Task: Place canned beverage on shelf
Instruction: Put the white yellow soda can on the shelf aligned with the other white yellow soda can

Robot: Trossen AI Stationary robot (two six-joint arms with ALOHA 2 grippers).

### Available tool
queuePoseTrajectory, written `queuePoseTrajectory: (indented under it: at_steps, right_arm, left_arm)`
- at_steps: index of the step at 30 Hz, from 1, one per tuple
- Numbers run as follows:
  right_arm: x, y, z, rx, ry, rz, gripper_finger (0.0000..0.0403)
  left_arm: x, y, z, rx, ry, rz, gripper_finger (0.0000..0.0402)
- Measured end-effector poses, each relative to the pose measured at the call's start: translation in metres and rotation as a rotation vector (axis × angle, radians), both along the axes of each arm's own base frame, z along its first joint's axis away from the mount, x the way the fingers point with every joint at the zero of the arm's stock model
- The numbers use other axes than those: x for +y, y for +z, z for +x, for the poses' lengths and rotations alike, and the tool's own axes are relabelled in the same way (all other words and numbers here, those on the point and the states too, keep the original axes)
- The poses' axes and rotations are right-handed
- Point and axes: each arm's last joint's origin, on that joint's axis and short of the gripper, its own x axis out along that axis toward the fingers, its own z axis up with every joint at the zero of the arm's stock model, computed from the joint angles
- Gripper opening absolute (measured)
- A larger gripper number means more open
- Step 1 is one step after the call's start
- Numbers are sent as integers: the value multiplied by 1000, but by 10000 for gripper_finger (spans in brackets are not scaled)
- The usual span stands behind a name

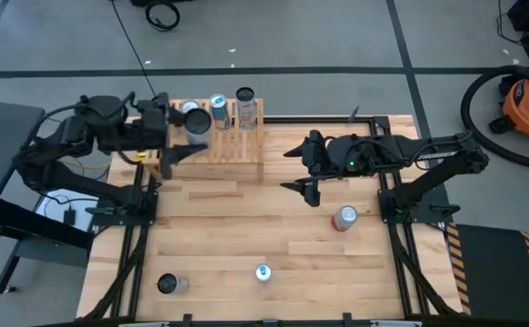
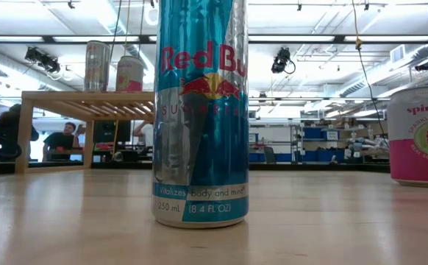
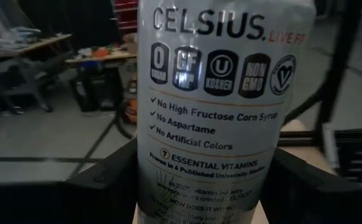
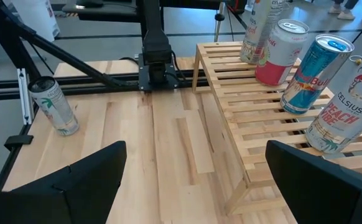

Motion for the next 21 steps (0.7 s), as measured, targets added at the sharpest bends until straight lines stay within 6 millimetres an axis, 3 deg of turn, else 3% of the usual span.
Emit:
queuePoseTrajectory:
  at_steps: [5, 10, 12, 21]
  right_arm:
    - [0, 0, 0, 1, 4, 1, 396]
    - [1, 0, 0, 0, 7, 27, 395]
    - [1, 0, 0, 2, 8, 44, 395]
    - [1, 2, 1, -30, 14, 55, 395]
  left_arm:
    - [2, -8, 23, 42, 9, 18, 259]
    - [4, -7, 23, 55, 86, 86, 259]
    - [6, -8, 11, 88, 145, 105, 259]
    - [3, -9, -77, 131, 185, 26, 259]
